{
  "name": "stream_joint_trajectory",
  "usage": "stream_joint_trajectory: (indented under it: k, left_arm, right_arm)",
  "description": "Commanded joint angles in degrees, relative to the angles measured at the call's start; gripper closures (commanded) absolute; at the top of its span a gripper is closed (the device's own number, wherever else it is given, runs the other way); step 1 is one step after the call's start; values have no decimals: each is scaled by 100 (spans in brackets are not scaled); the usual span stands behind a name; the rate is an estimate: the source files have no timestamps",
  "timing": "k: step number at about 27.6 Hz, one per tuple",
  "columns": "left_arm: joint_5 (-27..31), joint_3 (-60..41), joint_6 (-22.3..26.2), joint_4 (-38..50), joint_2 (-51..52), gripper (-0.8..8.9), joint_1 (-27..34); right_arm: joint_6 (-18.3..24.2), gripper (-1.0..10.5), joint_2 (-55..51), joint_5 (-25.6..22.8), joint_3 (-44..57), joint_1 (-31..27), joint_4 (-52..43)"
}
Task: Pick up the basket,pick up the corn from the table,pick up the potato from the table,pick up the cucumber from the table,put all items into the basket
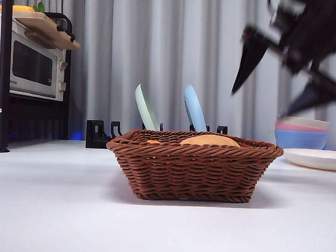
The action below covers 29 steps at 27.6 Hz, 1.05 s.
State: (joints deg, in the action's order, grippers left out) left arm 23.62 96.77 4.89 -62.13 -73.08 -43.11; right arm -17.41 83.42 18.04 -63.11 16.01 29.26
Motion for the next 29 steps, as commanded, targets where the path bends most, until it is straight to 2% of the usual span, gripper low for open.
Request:
stream_joint_trajectory:
  k: [1,2,5,9,13,20,27,29]
  left_arm:
    - [37,-15,63,-216,85,822,50]
    - [44,-79,63,-232,155,822,52]
    - [44,-540,-87,-26,522,822,52]
    - [269,-1576,-173,627,1307,822,52]
    - [404,-2717,-192,1300,2218,822,50]
    - [479,-4627,-216,2166,3738,822,50]
    - [225,-6013,-433,2424,4811,822,44]
    - [85,-6052,-828,2267,4859,819,44]
  right_arm:
    - [525,908,-693,-42,-17,-9,42]
    - [651,968,-955,-46,-17,-9,42]
    - [966,962,-1587,-122,-17,-9,94]
    - [1276,962,-2192,-793,-9,33,293]
    - [1392,962,-2817,-1377,223,234,247]
    - [1405,962,-4262,-2009,1484,605,-374]
    - [1342,961,-5698,-1996,2741,695,-363]
    - [1088,955,-5845,-2004,2776,693,-63]
